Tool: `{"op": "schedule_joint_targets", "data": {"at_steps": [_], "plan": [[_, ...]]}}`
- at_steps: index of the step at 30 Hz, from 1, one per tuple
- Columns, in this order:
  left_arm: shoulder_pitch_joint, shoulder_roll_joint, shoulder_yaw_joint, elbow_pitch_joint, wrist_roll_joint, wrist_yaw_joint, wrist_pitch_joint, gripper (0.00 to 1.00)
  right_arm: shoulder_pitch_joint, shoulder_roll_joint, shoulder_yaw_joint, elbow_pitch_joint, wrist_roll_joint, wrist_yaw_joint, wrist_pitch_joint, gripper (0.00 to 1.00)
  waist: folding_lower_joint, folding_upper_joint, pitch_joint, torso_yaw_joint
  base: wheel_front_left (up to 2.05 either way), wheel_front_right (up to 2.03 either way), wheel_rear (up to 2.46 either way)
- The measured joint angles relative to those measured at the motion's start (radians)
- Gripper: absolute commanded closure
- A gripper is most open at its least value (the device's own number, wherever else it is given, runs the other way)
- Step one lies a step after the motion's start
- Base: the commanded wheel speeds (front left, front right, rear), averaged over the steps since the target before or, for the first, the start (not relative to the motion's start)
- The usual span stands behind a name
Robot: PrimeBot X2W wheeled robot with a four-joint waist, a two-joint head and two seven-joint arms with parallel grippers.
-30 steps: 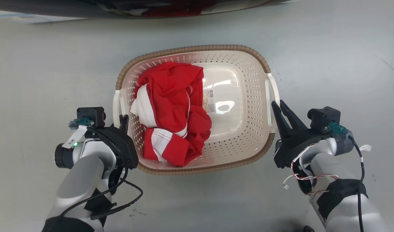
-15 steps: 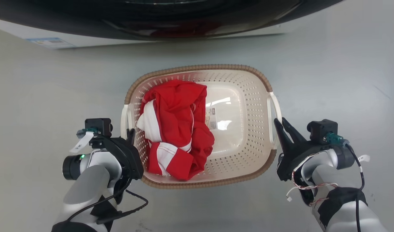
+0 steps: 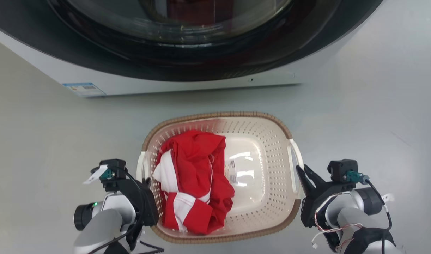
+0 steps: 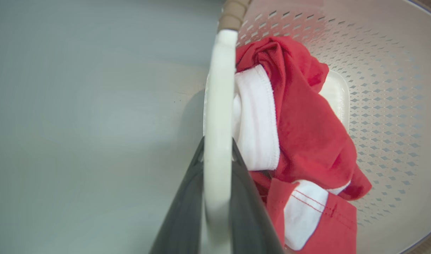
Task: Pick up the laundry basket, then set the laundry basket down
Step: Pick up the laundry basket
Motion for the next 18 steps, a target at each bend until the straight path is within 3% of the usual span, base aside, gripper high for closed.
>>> {"op": "schedule_joint_targets", "data": {"at_steps": [18], "plan": [[0.129,-0.008,-0.027,0.029,-0.023,0.0,0.129,1.0,0.113,0.014,0.059,0.064,0.064,0.002,0.082,1.0,-0.0001,0.0,-0.247,0.001,0.0,0.0,0.0]]}}
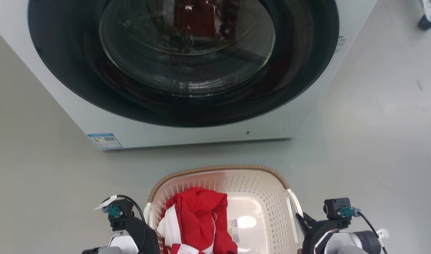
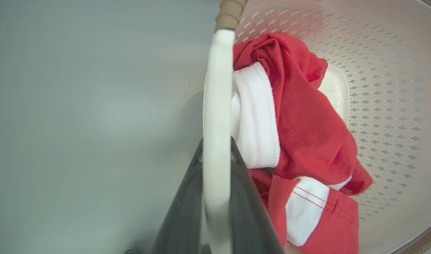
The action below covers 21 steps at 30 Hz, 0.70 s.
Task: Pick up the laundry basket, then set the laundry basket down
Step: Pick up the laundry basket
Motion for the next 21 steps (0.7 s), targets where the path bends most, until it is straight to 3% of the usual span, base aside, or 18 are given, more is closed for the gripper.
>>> {"op": "schedule_joint_targets", "data": {"at_steps": [21], "plan": [[0.128,0.005,-0.037,0.0,-0.111,0.001,0.207,1.0,0.134,0.007,0.053,0.006,0.109,0.0,0.122,1.0,0.0,0.0,-0.266,-0.005,0.0,0.0,0.0]]}}
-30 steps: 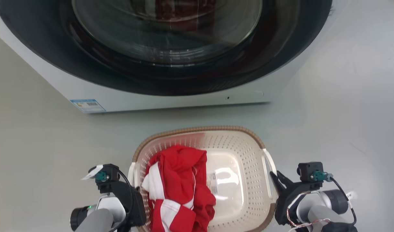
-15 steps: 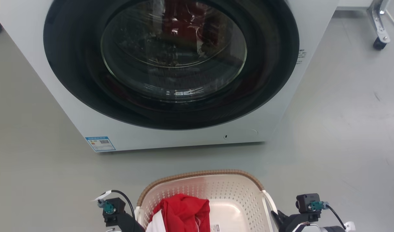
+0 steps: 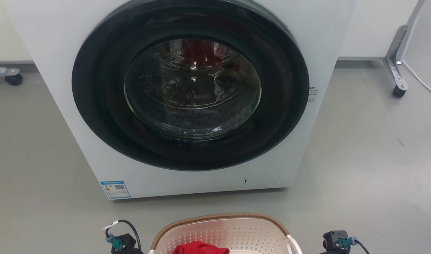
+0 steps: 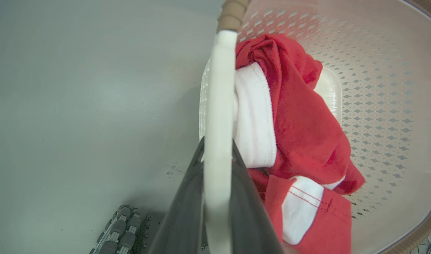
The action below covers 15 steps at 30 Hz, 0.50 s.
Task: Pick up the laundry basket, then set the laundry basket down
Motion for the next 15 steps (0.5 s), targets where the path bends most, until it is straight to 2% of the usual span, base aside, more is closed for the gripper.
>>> {"op": "schedule_joint_targets", "data": {"at_steps": [15], "plan": [[0.002,0.006,-0.005,0.0,-0.032,0.0,0.061,1.0,0.005,-0.003,0.012,-0.002,0.064,0.0,0.086,1.0,0.0001,0.0001,-0.084,-0.013,0.0,0.0,0.0]]}}
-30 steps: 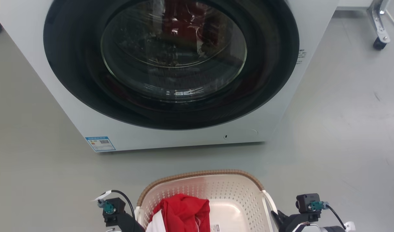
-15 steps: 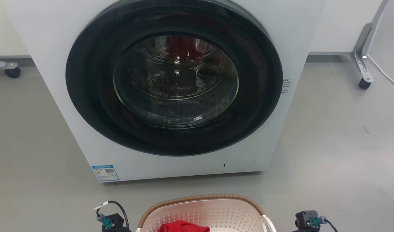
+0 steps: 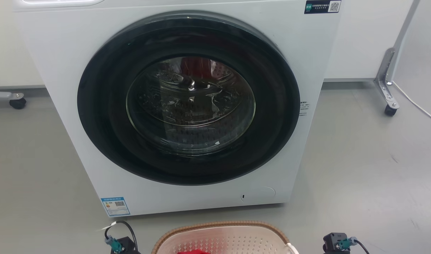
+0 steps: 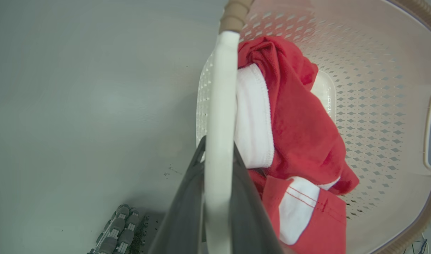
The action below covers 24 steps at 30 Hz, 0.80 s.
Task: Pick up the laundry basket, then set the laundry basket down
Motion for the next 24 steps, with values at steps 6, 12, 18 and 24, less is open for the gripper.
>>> {"op": "schedule_joint_targets", "data": {"at_steps": [6,12,18,24], "plan": [[0.019,0.001,-0.017,-0.002,-0.01,0.0,0.017,1.0,0.012,-0.002,0.002,0.002,0.018,0.0,0.028,1.0,0.0001,0.0,-0.018,-0.002,0.0,0.0,0.0],[0.021,0.001,-0.018,-0.002,-0.013,0.0,0.018,1.0,0.017,-0.004,0.008,0.002,0.035,0.0,0.045,1.0,0.0002,0.0,-0.024,0.0,0.0,0.0,0.0],[0.024,0.001,-0.021,-0.002,-0.018,0.0,0.018,1.0,0.017,-0.007,0.015,0.0,0.051,0.0,0.055,1.0,0.0001,0.0,-0.026,-0.001,0.0,0.0,0.0],[0.024,0.001,-0.024,-0.003,-0.024,0.0,0.017,1.0,0.017,-0.01,0.021,-0.004,0.055,0.0,0.062,1.0,0.0001,0.0,-0.027,-0.001,0.0,0.0,0.0]]}}
